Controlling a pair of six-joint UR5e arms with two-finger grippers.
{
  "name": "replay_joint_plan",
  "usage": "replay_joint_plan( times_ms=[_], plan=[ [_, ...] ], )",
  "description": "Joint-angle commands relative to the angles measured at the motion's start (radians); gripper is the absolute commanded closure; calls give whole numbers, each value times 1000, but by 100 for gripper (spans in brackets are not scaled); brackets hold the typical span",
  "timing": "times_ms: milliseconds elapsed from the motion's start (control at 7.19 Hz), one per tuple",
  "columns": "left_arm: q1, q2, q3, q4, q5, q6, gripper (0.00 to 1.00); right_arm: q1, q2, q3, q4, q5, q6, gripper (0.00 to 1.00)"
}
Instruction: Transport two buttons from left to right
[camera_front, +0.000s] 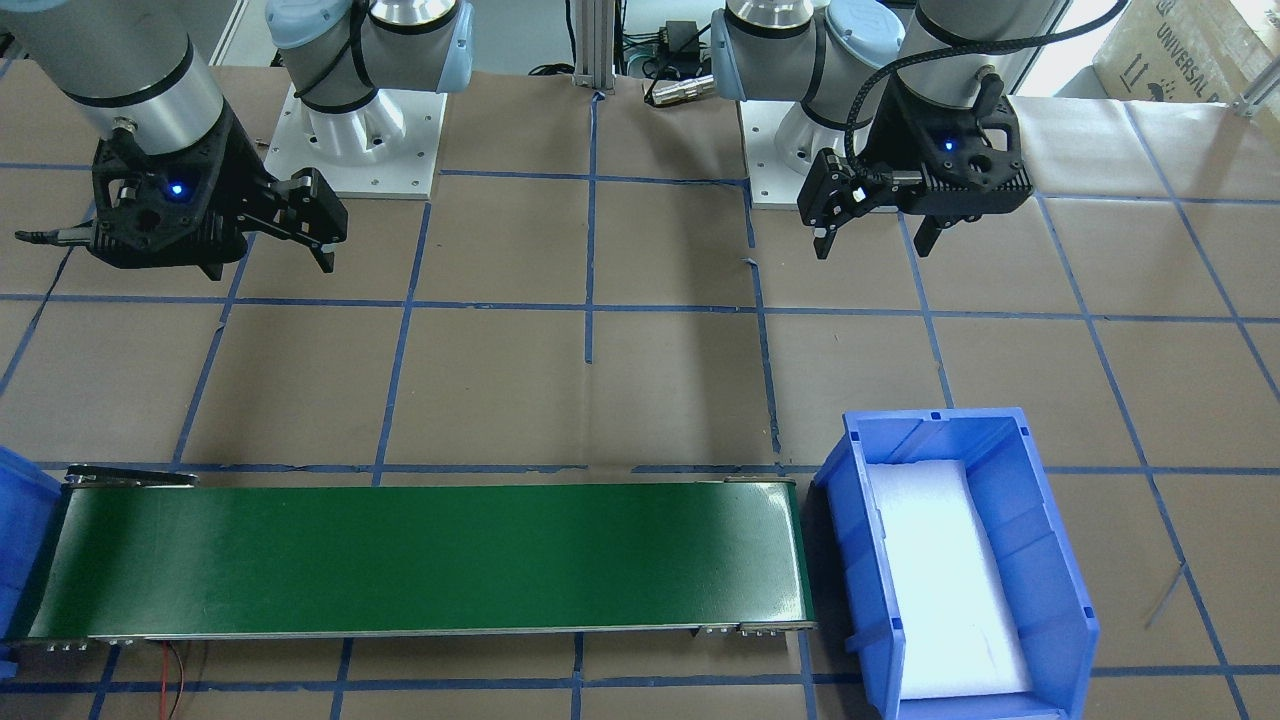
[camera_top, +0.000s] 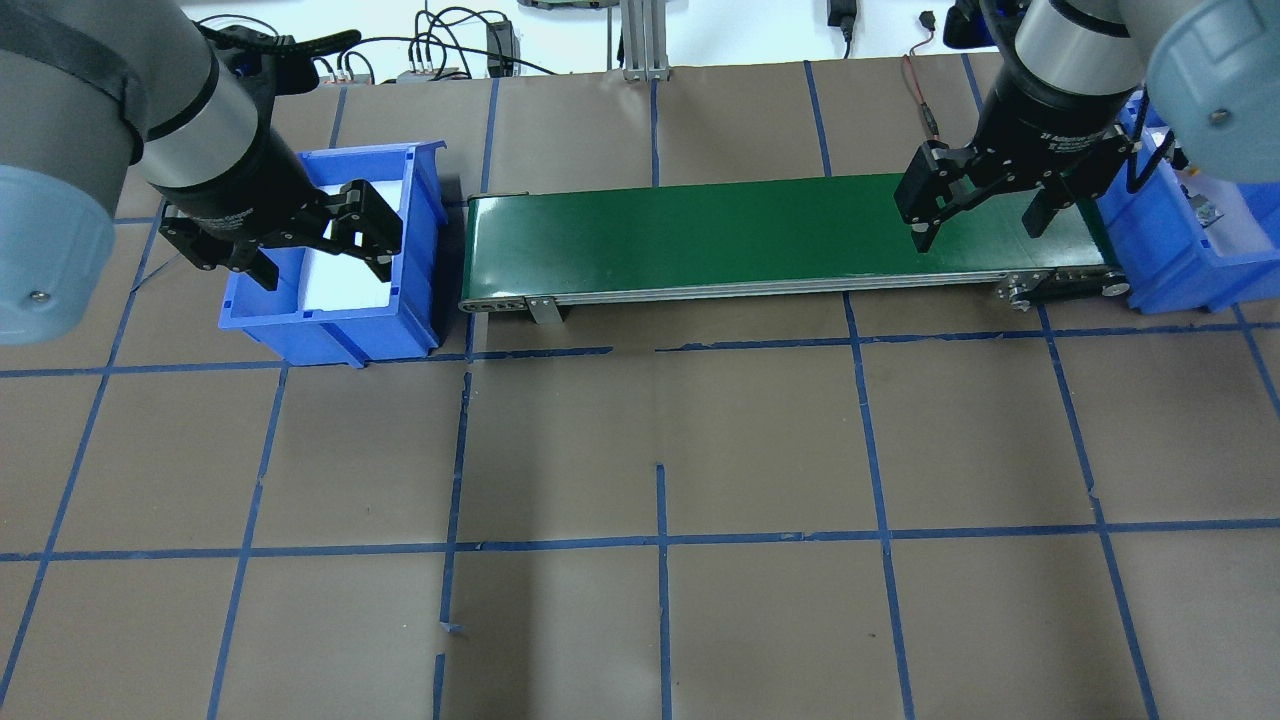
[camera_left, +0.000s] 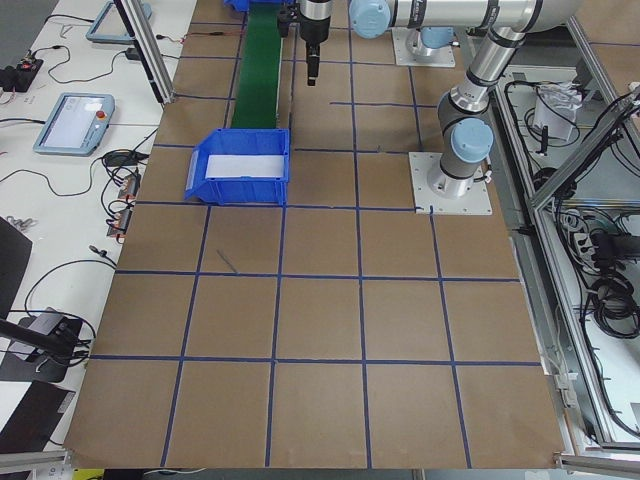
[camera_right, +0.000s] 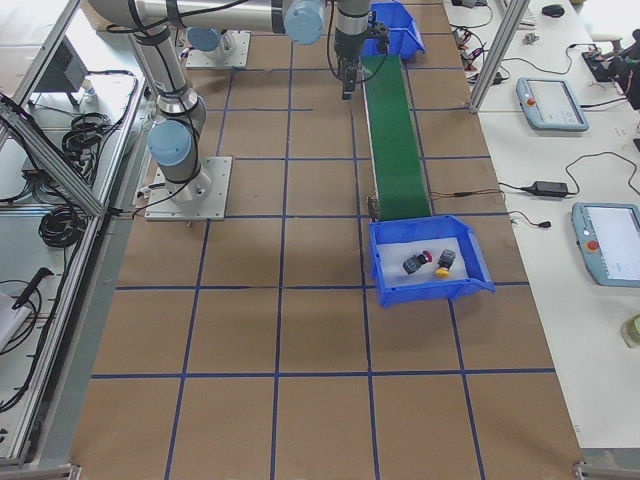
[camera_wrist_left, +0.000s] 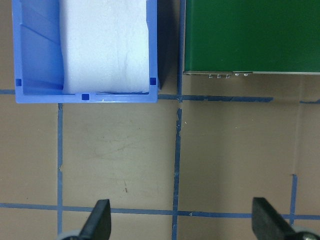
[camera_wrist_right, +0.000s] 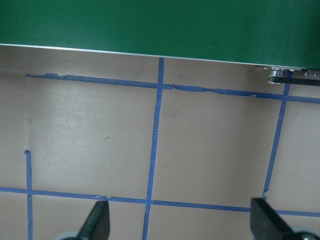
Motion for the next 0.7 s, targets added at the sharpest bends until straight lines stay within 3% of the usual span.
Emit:
replay_joint_plan(
  times_ms=[0, 556],
  plan=[
    [0, 0, 0, 0, 0, 0, 0, 0, -36, 3, 1, -3, -1, 0],
    [0, 0, 2, 1, 0, 0, 0, 0, -79, 11, 23, -2, 4, 0]
  ],
)
